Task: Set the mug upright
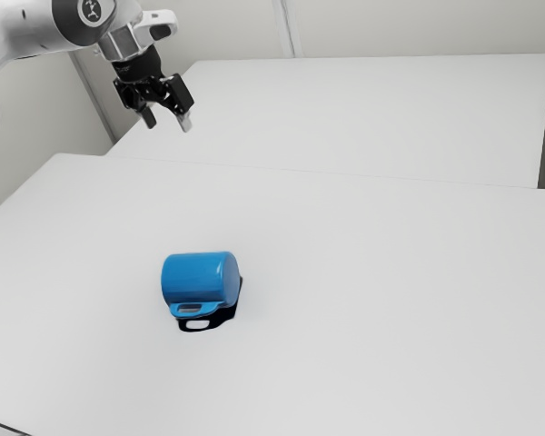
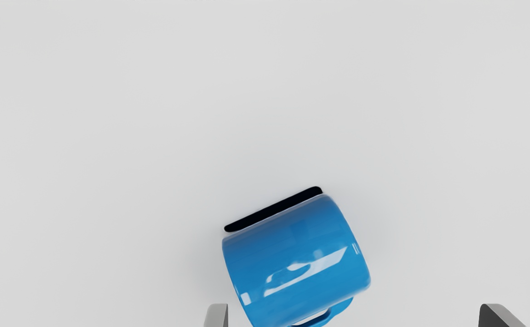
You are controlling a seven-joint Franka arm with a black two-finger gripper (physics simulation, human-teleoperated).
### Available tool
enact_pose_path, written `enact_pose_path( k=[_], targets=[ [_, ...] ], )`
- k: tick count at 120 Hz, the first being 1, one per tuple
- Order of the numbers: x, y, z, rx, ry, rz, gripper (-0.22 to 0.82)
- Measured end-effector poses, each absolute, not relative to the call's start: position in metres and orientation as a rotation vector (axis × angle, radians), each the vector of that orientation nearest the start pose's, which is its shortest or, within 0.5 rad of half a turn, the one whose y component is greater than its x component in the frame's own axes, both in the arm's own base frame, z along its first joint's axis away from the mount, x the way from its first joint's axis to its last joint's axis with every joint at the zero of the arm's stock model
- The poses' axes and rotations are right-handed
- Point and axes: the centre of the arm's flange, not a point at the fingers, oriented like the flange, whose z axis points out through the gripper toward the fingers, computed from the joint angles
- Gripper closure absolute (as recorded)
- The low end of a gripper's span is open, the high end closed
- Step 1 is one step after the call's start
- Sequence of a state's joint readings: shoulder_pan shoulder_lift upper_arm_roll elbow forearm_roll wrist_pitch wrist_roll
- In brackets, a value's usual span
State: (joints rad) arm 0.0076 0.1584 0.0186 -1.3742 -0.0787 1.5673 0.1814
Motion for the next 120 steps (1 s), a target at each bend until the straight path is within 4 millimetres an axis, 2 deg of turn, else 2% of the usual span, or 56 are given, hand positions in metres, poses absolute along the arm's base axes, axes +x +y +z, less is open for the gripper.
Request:
enact_pose_path(
  k=[34,50,58,71,102,111,120],
  targets=[
    [0.604,0.007,0.623,-3.204,0.274,-0.072,0.0],
    [0.583,0.016,0.614,-3.286,0.235,-0.031,0.0],
    [0.567,0.033,0.602,-3.375,0.163,0.006,0.0],
    [0.549,0.073,0.582,-3.527,0.025,0.061,0.0],
    [0.519,0.18,0.507,-3.807,-0.287,0.119,0.0],
    [0.514,0.189,0.483,-3.869,-0.313,0.135,0.0],
    [0.52,0.181,0.463,-3.913,-0.257,0.16,0.0]
  ],
)
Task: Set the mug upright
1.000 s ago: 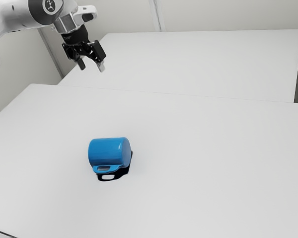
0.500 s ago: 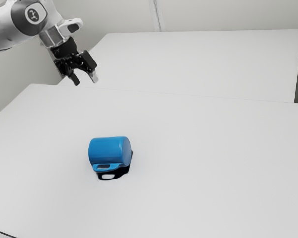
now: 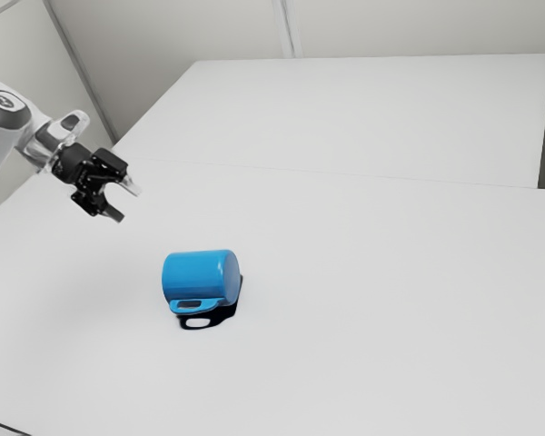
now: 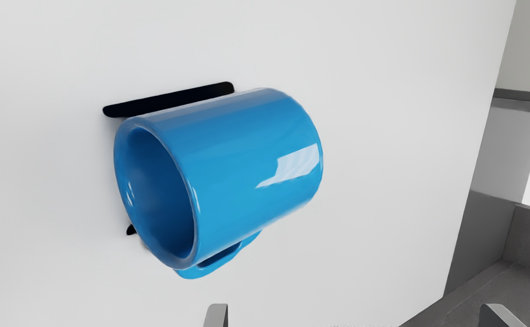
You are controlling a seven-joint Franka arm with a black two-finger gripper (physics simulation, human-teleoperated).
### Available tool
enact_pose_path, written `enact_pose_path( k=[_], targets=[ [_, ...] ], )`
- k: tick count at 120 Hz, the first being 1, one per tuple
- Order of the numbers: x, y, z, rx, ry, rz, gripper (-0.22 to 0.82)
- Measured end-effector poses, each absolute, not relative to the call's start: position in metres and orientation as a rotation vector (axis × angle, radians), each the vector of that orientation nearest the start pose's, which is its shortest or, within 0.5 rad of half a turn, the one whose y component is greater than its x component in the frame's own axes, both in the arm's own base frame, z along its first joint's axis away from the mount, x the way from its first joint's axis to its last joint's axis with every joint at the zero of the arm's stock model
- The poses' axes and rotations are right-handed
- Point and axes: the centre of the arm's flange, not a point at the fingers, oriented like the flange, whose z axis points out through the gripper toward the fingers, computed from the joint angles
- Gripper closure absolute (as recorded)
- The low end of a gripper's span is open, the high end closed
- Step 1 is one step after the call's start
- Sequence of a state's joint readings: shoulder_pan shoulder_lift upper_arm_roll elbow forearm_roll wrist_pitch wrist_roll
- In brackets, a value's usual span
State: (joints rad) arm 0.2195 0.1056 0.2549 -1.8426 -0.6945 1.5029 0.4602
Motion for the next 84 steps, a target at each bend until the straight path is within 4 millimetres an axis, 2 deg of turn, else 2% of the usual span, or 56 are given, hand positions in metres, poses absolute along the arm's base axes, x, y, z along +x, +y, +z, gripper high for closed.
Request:
enact_pose_path(
  k=[9,20,57,84],
  targets=[
    [0.527,0.17,0.449,2.327,0.107,-0.106,0.0],
    [0.529,0.17,0.435,2.307,0.08,-0.102,0.0],
    [0.507,0.173,0.357,2.177,0.164,-0.068,0.0],
    [0.491,0.163,0.318,2.079,0.226,-0.039,0.0]
  ],
)
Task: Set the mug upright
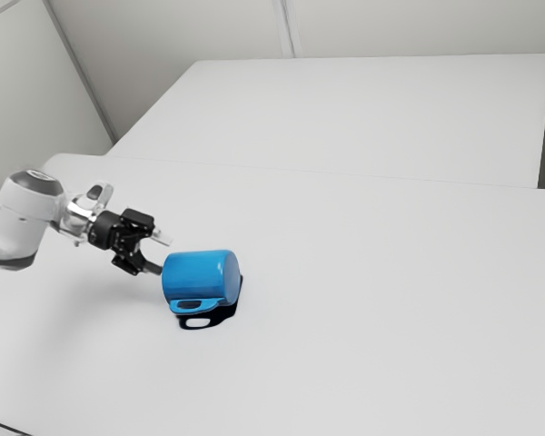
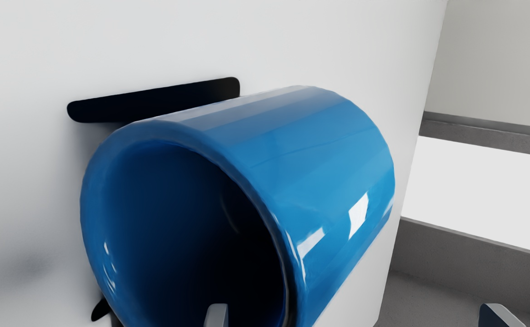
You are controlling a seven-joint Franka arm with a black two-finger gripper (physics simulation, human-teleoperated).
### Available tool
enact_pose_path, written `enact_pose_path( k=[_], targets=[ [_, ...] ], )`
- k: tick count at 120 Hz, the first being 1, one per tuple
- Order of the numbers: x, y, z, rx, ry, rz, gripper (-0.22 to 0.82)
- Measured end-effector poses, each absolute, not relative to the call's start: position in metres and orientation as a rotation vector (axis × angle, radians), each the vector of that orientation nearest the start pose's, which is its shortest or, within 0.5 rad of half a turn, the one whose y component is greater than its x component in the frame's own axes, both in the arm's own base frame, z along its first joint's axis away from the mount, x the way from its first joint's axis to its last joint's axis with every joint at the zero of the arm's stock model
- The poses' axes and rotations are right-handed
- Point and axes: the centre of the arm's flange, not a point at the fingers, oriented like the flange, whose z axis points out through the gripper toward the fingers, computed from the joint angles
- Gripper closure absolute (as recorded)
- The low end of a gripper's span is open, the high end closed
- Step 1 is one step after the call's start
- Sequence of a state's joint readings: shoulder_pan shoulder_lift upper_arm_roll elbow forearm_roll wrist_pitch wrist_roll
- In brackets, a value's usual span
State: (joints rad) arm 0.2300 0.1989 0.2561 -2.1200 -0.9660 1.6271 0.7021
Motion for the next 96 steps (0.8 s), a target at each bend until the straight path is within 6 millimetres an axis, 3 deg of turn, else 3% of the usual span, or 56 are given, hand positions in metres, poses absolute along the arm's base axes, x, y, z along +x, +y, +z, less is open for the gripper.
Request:
enact_pose_path(
  k=[40,44,59,68,96],
  targets=[
    [0.487,0.155,0.282,1.972,0.275,0.002,0.0],
    [0.487,0.155,0.281,1.967,0.272,0.007,0.04],
    [0.489,0.153,0.282,1.96,0.251,0.029,0.38],
    [0.49,0.151,0.282,1.957,0.237,0.039,0.52],
    [0.494,0.146,0.296,1.958,0.18,0.078,0.71]
  ],
)
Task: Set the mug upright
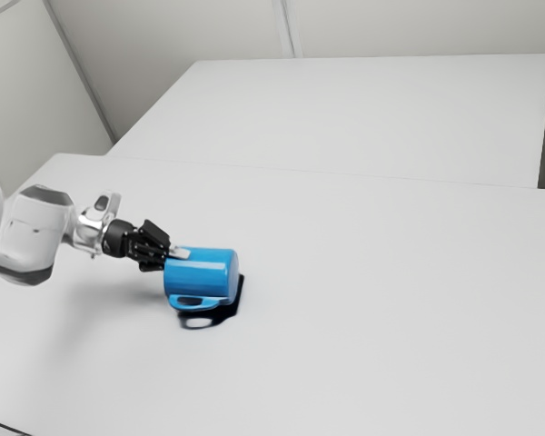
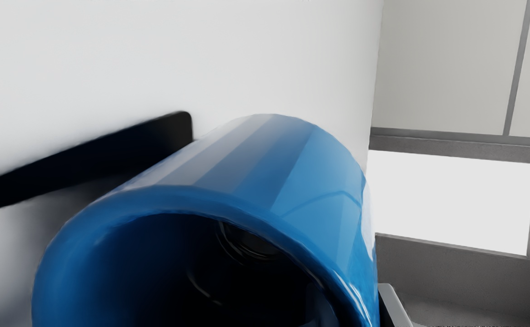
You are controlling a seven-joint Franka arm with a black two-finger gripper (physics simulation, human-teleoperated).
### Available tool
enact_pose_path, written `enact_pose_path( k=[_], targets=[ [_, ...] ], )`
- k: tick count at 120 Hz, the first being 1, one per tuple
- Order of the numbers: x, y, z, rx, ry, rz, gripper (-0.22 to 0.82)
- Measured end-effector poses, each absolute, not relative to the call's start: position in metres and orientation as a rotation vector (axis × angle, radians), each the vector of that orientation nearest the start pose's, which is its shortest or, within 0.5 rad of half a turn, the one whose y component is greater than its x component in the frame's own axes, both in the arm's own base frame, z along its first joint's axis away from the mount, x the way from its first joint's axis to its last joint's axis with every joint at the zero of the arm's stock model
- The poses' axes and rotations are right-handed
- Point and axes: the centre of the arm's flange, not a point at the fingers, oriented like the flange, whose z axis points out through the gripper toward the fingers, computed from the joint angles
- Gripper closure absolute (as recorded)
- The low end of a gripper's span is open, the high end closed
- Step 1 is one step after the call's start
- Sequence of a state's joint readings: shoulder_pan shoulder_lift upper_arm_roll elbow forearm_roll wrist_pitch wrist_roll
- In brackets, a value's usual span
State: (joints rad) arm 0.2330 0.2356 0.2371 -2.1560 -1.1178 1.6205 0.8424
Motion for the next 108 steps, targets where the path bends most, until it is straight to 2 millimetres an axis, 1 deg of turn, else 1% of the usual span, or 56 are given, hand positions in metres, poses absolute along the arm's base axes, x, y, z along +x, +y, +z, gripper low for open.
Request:
enact_pose_path(
  k=[19,28,36,52,65,72,80,89,103,108],
  targets=[
    [0.499,0.135,0.329,1.967,0.099,0.133,0.75],
    [0.501,0.13,0.35,1.978,0.056,0.168,0.76],
    [0.512,0.12,0.374,2.015,-0.015,0.193,0.77],
    [0.54,0.094,0.415,2.181,-0.185,0.179,0.78],
    [0.564,0.068,0.452,2.376,-0.35,0.145,0.79],
    [0.572,0.055,0.467,2.483,-0.424,0.117,0.79],
    [0.577,0.045,0.479,2.611,-0.489,0.077,0.79],
    [0.582,0.036,0.486,2.748,-0.543,0.046,0.79],
    [0.588,0.024,0.489,2.907,-0.578,0.026,0.79],
    [0.589,0.017,0.486,2.953,-0.593,0.01,0.79]
  ],
)
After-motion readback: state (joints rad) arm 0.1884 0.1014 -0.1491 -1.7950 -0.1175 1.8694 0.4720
